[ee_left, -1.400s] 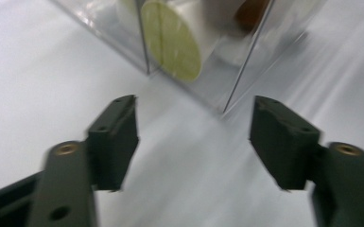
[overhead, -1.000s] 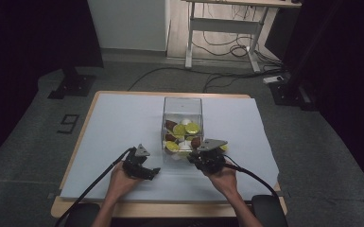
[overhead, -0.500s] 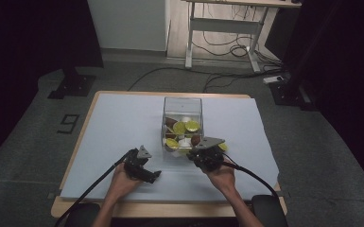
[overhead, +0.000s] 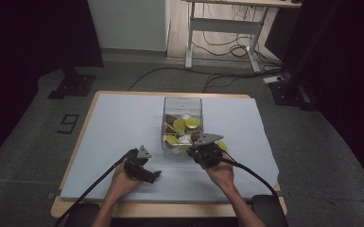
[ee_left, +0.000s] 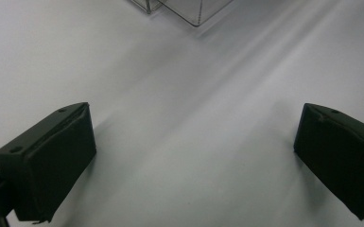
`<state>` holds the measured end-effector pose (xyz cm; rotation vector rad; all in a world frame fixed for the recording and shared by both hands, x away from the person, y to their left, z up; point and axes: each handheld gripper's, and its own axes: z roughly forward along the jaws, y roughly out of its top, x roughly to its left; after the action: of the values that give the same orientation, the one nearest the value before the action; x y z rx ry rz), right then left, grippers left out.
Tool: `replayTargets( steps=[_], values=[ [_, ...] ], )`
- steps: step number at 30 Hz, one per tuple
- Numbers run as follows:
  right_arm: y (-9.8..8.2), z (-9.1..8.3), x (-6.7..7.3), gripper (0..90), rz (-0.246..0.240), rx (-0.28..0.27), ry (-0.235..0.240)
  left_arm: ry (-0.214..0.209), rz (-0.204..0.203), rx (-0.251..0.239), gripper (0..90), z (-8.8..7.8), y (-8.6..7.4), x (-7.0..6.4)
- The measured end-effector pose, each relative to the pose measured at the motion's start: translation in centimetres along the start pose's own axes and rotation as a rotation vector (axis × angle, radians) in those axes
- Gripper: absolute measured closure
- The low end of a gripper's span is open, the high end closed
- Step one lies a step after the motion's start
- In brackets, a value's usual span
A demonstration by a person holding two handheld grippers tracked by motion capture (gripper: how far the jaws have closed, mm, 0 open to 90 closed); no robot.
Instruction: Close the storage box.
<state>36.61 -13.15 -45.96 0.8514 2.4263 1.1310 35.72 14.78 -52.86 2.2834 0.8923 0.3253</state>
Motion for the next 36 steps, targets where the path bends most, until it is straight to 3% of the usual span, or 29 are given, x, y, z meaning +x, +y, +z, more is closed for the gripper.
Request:
replayTargets(
  steps=[36],
  values=[
    [1.3, 1.9, -2.2, 78.2, 0.013, 0.001, -0.037, 0.0, 0.0, 0.0, 0.0, 0.0, 0.0, 0.0]
  ],
)
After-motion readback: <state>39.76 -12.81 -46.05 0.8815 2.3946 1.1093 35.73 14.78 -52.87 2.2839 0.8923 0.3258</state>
